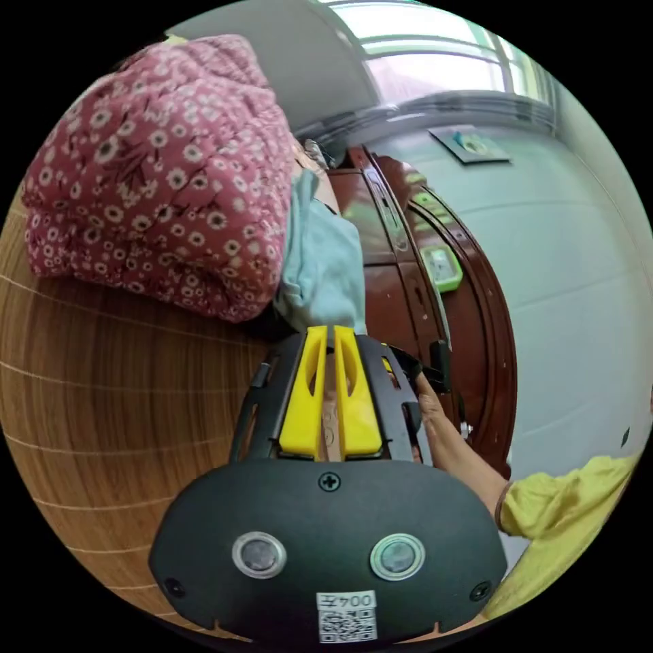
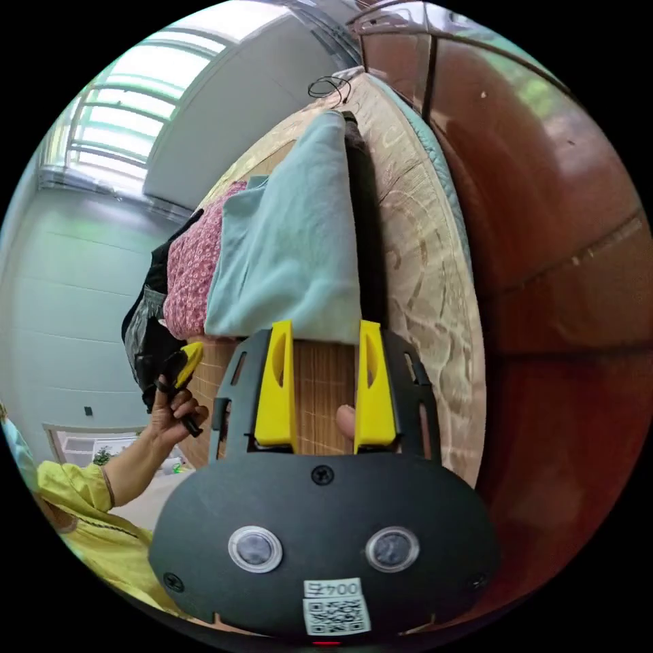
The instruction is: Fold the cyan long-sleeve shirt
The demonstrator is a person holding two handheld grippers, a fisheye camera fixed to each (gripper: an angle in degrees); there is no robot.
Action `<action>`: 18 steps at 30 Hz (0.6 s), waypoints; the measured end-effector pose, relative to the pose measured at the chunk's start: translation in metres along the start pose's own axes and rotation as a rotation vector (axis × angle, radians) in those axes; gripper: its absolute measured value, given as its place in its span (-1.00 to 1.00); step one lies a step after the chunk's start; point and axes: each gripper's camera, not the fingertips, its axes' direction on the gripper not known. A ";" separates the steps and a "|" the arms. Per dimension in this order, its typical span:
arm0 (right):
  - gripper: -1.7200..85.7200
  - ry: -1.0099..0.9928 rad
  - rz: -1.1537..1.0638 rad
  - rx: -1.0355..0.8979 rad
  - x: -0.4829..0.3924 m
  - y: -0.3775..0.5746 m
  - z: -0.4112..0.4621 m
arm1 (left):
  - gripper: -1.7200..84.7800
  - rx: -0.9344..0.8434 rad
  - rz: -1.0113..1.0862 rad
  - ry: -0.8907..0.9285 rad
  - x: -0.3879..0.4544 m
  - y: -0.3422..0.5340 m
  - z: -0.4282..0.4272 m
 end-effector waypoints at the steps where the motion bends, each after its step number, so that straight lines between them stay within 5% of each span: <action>1: -0.69 0.018 -0.030 -0.005 -0.014 0.034 0.000 | -0.91 -0.044 0.046 -0.016 0.012 0.012 -0.015; 6: -0.77 -0.206 0.004 -0.223 -0.052 0.198 0.040 | -0.95 -0.254 0.102 -0.272 0.033 0.101 -0.098; 10: -0.88 -0.479 0.166 -0.362 -0.082 0.339 0.071 | -0.95 -0.359 -0.093 -0.563 0.030 0.202 -0.220; 18: -0.98 -0.087 0.037 -0.558 -0.160 0.450 0.088 | -0.96 -0.238 -0.456 -0.925 0.108 0.351 -0.463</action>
